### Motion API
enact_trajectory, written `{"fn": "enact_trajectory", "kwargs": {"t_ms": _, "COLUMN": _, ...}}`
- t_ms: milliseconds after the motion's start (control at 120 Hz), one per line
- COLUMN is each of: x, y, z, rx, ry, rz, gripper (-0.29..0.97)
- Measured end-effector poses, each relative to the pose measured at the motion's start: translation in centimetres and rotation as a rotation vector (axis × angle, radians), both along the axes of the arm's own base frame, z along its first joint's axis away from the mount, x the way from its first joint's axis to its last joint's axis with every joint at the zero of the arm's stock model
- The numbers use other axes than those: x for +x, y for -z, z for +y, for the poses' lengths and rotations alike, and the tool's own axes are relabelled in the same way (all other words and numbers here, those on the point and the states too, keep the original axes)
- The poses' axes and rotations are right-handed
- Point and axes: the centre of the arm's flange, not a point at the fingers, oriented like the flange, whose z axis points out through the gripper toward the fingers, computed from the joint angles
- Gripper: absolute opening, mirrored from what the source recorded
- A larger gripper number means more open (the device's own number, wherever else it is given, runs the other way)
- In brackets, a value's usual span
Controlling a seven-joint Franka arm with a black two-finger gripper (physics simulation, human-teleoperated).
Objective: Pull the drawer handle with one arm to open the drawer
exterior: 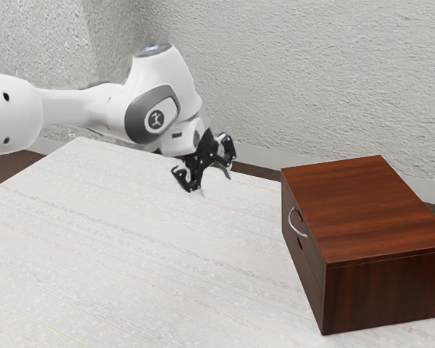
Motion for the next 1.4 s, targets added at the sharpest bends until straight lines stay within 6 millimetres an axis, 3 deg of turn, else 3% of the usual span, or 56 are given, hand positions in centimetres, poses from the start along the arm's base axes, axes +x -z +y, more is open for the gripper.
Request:
{"fn": "enact_trajectory", "kwargs": {"t_ms": 200, "x": 0.6, "y": 1.8, "z": -2.0, "rx": -0.015, "ry": 0.125, "rz": -0.045, "gripper": 0.37}}
{"fn": "enact_trajectory", "kwargs": {"t_ms": 525, "x": 1.5, "y": 4.8, "z": -5.6, "rx": -0.104, "ry": 0.253, "rz": -0.104, "gripper": 0.35}}
{"fn": "enact_trajectory", "kwargs": {"t_ms": 758, "x": 2.0, "y": 5.7, "z": -8.0, "rx": -0.118, "ry": 0.341, "rz": -0.154, "gripper": 0.35}}
{"fn": "enact_trajectory", "kwargs": {"t_ms": 1025, "x": 2.6, "y": 8.0, "z": -8.9, "rx": -0.112, "ry": 0.395, "rz": -0.167, "gripper": 0.34}}
{"fn": "enact_trajectory", "kwargs": {"t_ms": 1400, "x": 2.9, "y": 9.7, "z": -10.4, "rx": -0.113, "ry": 0.451, "rz": -0.192, "gripper": 0.29}}
